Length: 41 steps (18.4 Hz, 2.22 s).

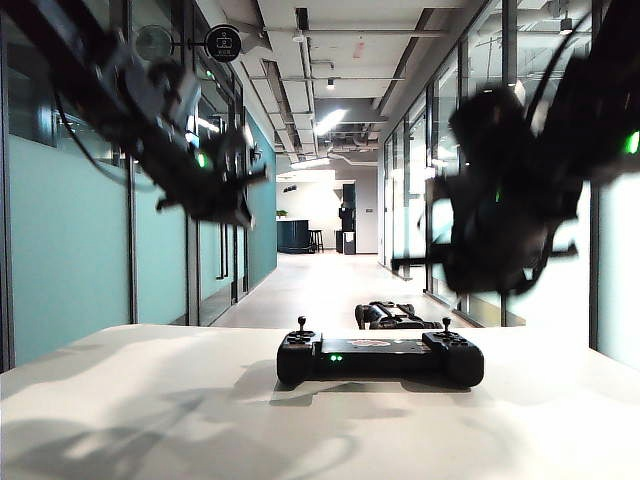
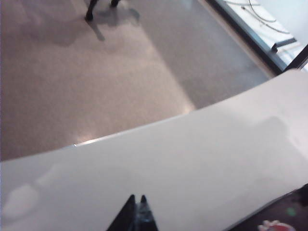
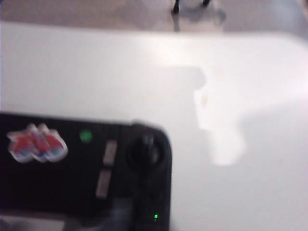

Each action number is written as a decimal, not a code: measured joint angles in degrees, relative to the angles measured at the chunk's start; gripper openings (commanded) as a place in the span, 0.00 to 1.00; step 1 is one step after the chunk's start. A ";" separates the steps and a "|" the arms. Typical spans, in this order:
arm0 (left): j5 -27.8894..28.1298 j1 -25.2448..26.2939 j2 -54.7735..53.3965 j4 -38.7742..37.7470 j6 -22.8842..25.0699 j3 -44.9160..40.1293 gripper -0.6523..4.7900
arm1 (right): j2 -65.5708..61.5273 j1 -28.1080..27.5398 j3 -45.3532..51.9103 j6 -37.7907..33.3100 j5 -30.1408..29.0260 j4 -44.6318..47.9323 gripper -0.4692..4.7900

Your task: Push the left joystick on the remote control sitting on the white table backward to make the robot dog back up in a straight line until it returns close to you.

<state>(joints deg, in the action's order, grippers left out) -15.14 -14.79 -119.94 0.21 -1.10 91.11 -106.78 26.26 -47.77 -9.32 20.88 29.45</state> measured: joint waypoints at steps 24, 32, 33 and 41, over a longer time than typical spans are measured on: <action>13.88 -0.17 67.49 10.36 3.41 -61.31 0.11 | 42.01 0.02 13.55 9.44 -10.10 -17.11 0.09; 16.31 -0.17 90.49 10.38 4.07 -78.34 0.11 | 50.14 0.02 20.09 11.02 -10.62 -19.41 0.09; 17.11 -0.17 93.33 8.74 4.07 -79.32 0.11 | 52.61 0.02 21.77 11.02 -10.62 -19.45 0.09; 17.86 -0.17 103.30 -6.58 4.07 -80.37 0.11 | 67.63 0.04 31.04 11.15 -10.62 -19.87 0.09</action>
<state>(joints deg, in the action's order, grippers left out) 2.72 -14.96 -16.64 -6.37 2.96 10.74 -39.16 26.30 -16.73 1.83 10.26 9.58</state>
